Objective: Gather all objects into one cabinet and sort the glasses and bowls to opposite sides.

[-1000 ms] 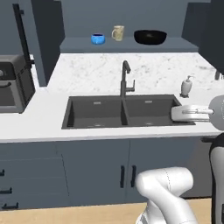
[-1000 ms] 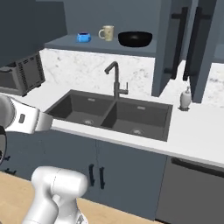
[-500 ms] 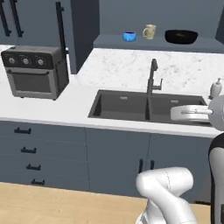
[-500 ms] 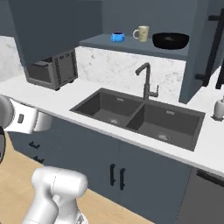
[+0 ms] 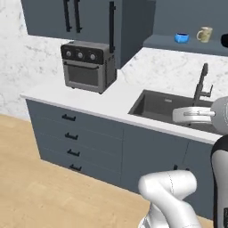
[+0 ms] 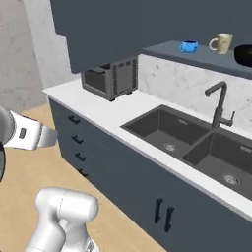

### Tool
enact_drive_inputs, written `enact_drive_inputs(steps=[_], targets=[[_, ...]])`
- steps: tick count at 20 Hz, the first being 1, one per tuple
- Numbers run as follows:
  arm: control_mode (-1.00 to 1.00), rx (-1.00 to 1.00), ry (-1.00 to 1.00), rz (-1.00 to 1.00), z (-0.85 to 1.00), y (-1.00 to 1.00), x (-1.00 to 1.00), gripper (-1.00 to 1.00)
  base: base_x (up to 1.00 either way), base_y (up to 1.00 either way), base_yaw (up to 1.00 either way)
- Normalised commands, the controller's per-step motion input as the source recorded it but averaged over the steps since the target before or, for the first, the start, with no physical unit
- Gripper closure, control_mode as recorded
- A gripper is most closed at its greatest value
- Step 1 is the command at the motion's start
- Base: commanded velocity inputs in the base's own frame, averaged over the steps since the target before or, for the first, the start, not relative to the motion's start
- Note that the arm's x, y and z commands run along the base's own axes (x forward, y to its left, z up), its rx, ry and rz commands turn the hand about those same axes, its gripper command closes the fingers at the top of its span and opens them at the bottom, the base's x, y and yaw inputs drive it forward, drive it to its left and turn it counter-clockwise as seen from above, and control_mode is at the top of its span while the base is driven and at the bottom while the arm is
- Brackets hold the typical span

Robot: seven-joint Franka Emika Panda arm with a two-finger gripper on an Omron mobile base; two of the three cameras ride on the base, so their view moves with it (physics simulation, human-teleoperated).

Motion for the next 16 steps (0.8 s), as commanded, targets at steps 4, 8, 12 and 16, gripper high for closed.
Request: enact_drive_inputs(steps=[4,8,12,16], targets=[[1.0,0.0,0.0,0.0,0.0,0.0,0.0,-1.0,-0.02,0.43,0.53],[1.0,0.0,0.0,0.0,0.0,0.0,0.0,-1.0,0.0,0.42,0.54],[1.0,0.0,0.0,0.0,0.0,0.0,0.0,-1.0,0.0,0.38,0.56],[1.0,0.0,0.0,0.0,0.0,0.0,0.0,-1.0,0.0,0.39,0.6]])
